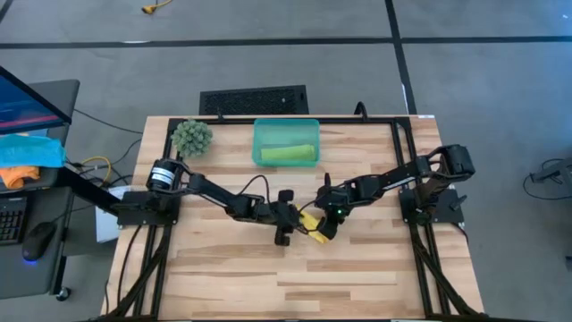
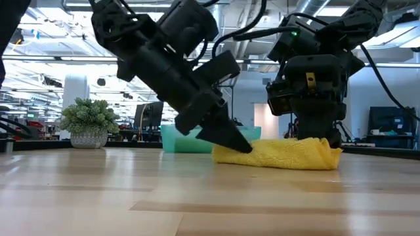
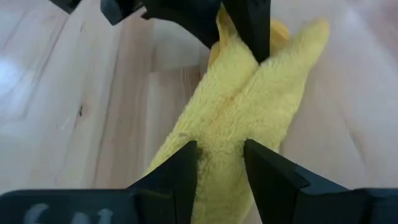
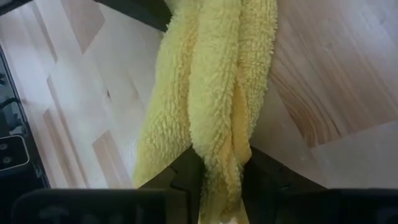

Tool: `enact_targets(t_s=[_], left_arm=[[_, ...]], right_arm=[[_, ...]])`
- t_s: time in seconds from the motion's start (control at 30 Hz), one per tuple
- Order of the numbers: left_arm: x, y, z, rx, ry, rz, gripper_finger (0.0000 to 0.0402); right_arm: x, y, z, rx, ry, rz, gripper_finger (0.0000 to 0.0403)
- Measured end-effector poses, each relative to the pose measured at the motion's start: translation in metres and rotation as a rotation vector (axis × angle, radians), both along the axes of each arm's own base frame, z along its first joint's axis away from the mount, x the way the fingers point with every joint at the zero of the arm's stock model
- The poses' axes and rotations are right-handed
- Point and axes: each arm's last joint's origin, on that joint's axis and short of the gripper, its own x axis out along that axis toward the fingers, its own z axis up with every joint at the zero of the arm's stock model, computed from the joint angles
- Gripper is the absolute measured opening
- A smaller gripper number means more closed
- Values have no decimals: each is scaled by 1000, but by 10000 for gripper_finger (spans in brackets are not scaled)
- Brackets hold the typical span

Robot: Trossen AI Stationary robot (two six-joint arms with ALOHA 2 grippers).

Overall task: Roll microfiber towels into tight, uniform cylinder then place into a basket
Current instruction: Roll the yellow microfiber cloth

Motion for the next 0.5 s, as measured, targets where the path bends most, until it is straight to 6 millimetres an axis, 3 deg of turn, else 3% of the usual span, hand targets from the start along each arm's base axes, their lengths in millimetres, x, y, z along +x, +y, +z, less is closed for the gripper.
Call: enact_targets(t_s=[0.23,0.5], left_arm=[[6,12,-21,-92,20,9,127],[4,12,-21,-113,44,19,127]], right_arm=[[0,-1,0,-6,-4,-3,140],[-3,-14,2,110,46,-14,189]])
